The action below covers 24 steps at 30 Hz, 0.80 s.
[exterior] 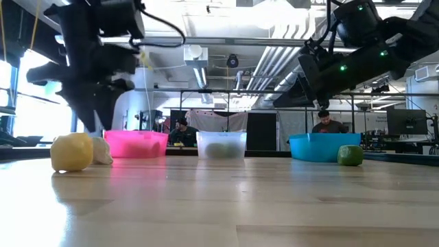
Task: Sort produce into baskets
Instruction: Put the white garlic into the blue bin
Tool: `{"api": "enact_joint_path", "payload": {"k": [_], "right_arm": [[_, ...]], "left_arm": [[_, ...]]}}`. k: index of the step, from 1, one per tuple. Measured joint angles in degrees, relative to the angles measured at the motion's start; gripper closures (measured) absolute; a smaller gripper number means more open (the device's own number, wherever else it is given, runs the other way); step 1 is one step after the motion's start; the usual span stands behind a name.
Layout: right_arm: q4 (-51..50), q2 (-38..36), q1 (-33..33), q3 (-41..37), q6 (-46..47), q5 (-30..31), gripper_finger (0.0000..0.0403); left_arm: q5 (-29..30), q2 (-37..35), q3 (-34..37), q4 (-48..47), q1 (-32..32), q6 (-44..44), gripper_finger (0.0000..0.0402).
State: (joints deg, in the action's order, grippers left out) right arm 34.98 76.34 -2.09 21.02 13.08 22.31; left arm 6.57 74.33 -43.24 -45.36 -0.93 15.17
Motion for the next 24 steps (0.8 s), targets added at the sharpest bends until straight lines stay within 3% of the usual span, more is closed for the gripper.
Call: {"api": "enact_joint_path", "payload": {"k": [7,14,19,24], "right_arm": [[-0.02,0.00,0.00,0.00,0.70,-2.09,0.0403],[-0.53,0.00,0.00,0.00,0.98,-2.26,0.0403],[-1.31,0.00,0.00,0.00,0.85,-2.24,0.0403],[-1.32,0.00,-0.02,-0.02,0.83,-3.09,0.0403]], "left_arm": [[0.27,4.64,0.00,0.04,-0.04,-0.05,0.0187],[1.84,10.23,0.00,0.02,-0.22,0.95,0.0186],[1.57,11.76,0.00,0.70,-0.22,1.02,0.0215],[-3.65,10.75,0.00,5.16,-1.03,1.32,0.0287]]}}
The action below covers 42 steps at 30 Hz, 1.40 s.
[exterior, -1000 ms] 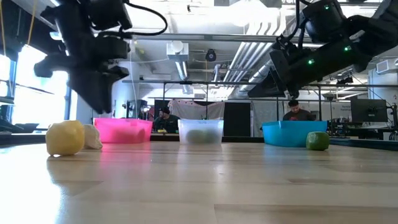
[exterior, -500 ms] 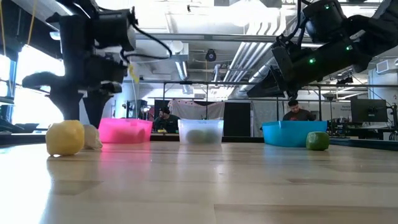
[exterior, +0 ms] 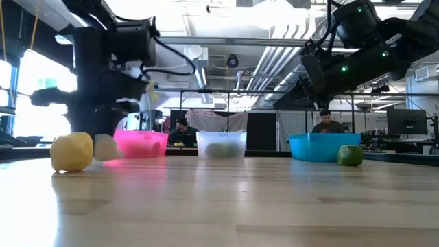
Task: Sort produce into baskets
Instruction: Put the white garlic into the blue bin
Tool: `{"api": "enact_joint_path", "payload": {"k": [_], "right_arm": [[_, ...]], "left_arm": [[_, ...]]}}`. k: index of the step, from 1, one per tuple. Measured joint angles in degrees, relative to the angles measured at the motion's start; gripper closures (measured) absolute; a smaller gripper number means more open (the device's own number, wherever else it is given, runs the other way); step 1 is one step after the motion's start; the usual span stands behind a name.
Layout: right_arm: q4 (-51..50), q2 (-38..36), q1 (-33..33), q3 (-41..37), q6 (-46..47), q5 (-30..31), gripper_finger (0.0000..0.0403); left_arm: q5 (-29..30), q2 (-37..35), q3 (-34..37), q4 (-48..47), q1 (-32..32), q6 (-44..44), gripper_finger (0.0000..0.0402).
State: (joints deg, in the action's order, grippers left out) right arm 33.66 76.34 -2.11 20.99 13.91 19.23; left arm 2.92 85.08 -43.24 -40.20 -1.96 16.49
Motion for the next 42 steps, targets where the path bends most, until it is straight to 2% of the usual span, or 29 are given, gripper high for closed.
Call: {"api": "enact_joint_path", "payload": {"k": [4,9,14,17,21,26,32,36,42], "right_arm": [[0.74,0.00,0.04,-0.02,-0.43,-6.63,0.0403],[5.04,0.00,1.95,-0.02,-2.32,-7.92,0.0388],[15.22,-0.04,4.39,-0.01,-6.04,-7.98,0.0328],[19.16,-0.04,5.42,1.01,-7.88,-8.21,0.0280],[18.76,-0.04,6.01,4.90,-10.54,-8.42,0.0225],[18.09,-0.04,5.99,9.70,-13.03,-8.56,0.0191],[17.72,0.30,5.97,13.61,-16.75,-9.77,0.0187],[16.27,1.15,5.47,16.78,-17.42,-13.81,0.0195],[11.15,3.97,4.83,22.29,-18.74,-14.99,0.0206]], "left_arm": [[-7.42,-0.72,0.00,7.38,-2.69,-2.07,0.0334],[-21.11,-0.37,0.00,25.02,-7.58,-8.43,0.0337],[-34.28,0.15,-0.02,46.78,-11.74,-18.45,0.0333],[-38.84,0.35,-0.04,57.10,-13.02,-24.21,0.0335],[-41.36,0.35,-0.04,66.71,-12.93,-27.90,0.0337],[-41.43,0.35,-0.04,71.02,-12.53,-28.43,0.0337],[-41.20,0.35,-0.05,77.26,-12.50,-30.41,0.0338],[-41.19,0.35,-1.57,77.38,-12.50,-31.44,0.0338],[-41.24,0.35,-4.42,77.39,-12.17,-30.47,0.0338]]}}
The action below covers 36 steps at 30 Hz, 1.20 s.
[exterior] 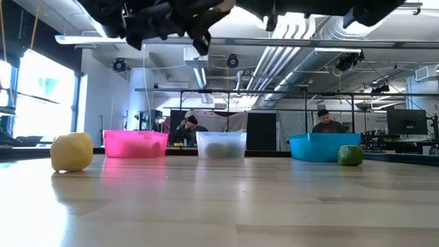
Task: Sort produce into baskets
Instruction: Put the white garlic into the blue bin
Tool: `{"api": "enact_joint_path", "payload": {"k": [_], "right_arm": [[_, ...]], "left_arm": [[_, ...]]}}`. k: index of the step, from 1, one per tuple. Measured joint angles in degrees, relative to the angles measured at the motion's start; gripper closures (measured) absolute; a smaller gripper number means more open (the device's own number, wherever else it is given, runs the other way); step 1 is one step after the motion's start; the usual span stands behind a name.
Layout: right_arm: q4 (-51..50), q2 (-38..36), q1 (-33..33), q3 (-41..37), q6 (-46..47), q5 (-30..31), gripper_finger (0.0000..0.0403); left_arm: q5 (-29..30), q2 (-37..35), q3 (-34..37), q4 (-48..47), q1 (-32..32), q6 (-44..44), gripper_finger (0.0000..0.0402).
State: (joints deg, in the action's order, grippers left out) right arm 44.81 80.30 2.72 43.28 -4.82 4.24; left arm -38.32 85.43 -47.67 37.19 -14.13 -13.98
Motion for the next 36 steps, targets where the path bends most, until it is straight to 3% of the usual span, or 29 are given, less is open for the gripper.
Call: {"api": "enact_joint_path", "payload": {"k": [7,15,24,30,36], "right_arm": [[-1.13,2.23,-0.10,3.54,-1.24,-0.88,0.0243],[-2.18,2.30,-0.11,3.85,-1.81,-0.79,0.0386],[-7.14,-0.65,-0.24,3.92,-2.19,6.05,0.0395],[-11.42,-4.28,-1.70,3.94,-1.60,7.90,0.0396],[-25.93,-10.09,-4.40,3.92,-0.62,18.58,0.0398]], "left_arm": [[-0.13,-0.02,-0.67,-1.97,-0.04,0.94,0.0338],[1.14,-0.03,-0.67,-3.75,-0.22,5.62,0.0309],[12.04,0.13,-0.65,-15.34,-1.53,14.89,0.0251],[13.97,0.00,-0.67,-16.47,-1.66,17.26,0.0237],[13.62,-0.24,-0.67,-20.39,-1.26,21.94,0.0239]]}}
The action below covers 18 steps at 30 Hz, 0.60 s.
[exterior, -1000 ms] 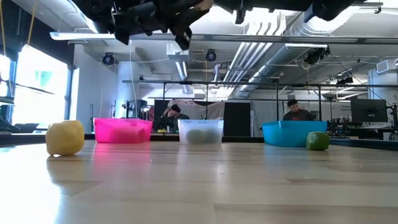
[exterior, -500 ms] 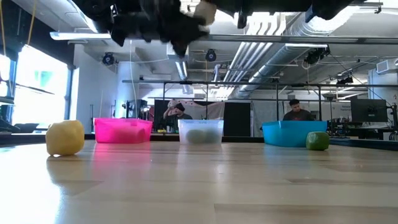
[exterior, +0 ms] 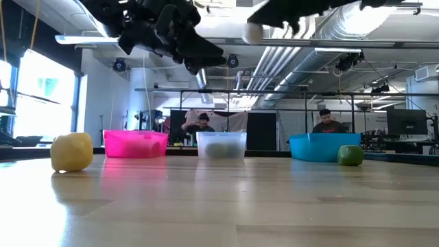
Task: Sort produce into baskets
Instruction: Put the white garlic into the blue bin
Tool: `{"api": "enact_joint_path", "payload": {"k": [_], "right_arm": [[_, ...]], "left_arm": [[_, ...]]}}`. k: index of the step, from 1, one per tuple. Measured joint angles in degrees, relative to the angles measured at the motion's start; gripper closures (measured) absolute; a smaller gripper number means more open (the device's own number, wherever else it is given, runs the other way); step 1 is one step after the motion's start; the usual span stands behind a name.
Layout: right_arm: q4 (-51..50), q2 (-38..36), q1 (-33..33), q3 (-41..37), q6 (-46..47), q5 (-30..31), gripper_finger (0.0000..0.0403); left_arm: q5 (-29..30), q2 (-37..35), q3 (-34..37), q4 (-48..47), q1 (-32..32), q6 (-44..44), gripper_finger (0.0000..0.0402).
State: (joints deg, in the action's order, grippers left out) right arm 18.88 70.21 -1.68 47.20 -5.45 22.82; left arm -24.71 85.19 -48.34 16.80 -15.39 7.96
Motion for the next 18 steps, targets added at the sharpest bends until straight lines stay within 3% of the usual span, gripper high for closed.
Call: {"api": "enact_joint_path", "payload": {"k": [8,14,18], "right_arm": [[-23.26,-6.29,-9.21,-0.02,7.45,6.16,0.0398],[-38.43,-6.07,-19.34,-0.03,12.37,6.03,0.0398],[-43.91,-4.34,-25.10,-0.26,14.58,3.57,0.0399]], "left_arm": [[-0.05,0.00,0.00,-4.34,1.09,1.82,0.0239],[-0.03,0.00,0.00,-5.52,2.69,4.72,0.0248],[2.28,0.00,0.14,-5.10,3.94,5.64,0.0274]]}}
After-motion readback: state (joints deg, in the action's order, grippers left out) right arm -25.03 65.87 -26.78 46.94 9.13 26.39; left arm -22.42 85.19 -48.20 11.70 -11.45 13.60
